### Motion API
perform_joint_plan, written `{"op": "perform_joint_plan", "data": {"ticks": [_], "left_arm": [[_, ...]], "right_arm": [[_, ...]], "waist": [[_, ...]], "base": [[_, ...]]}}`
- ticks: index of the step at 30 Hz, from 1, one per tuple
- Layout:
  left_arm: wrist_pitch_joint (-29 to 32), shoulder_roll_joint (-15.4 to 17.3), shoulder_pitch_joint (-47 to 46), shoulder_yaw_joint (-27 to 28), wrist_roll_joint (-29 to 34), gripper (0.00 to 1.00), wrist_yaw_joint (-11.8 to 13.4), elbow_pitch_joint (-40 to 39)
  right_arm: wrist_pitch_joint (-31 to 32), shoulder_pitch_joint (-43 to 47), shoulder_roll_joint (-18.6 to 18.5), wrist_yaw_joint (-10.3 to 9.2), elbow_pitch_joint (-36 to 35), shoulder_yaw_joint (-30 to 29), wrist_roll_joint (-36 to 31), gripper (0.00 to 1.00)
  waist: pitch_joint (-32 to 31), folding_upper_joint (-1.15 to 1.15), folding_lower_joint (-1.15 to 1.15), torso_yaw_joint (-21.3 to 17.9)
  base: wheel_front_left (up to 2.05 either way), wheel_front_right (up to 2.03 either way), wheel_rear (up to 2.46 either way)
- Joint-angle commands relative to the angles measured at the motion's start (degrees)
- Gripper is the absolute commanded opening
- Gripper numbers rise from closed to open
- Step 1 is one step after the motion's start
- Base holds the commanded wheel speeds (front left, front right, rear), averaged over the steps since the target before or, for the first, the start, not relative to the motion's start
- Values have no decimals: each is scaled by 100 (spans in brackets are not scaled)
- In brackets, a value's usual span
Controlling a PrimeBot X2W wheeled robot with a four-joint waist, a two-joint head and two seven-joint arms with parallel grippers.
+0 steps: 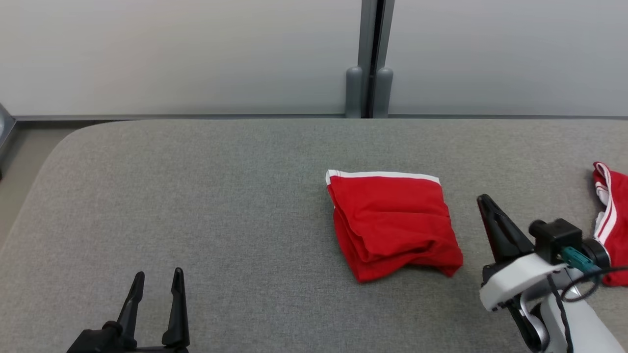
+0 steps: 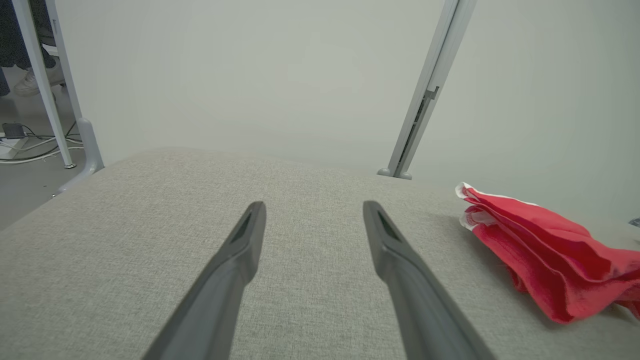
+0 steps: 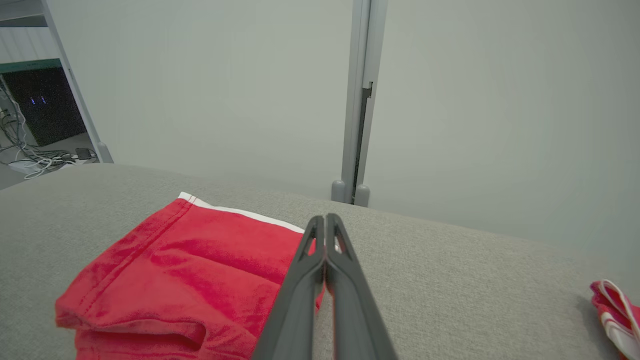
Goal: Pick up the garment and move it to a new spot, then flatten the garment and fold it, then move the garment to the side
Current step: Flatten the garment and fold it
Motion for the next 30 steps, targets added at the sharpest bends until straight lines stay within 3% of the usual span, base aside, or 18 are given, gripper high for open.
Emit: {"op": "perform_joint_plan", "data": {"ticks": [1, 7, 10, 21, 30], "left_arm": [[-3, 24, -104, -2, 35, 100, -32, -1], [-2, 21, -297, -125, 32, 100, -72, 100], [-3, 24, -316, -124, -17, 100, -15, 97], [-3, 23, -170, -44, -37, 100, 26, 42], [-3, 24, -257, -72, -1, 100, 20, 71]], "right_arm": [[-16, -159, -61, 0, 205, 126, 37, 0], [27, -940, -122, 0, 1447, 795, 306, 0], [-7, -953, -104, 0, 1699, 927, 524, 0], [-28, 92, -140, 0, 945, 1389, 1009, 0], [-25, -40, 157, 0, 925, 1861, 998, 0]], "waist": [[191, 0, 0, 112], [381, 0, 0, 391], [385, 0, 0, 526], [385, 0, 0, 525], [316, 0, 0, 358]], "base": [[0, 0, 0], [0, 0, 0], [0, 0, 0], [0, 0, 0], [0, 0, 0]]}}
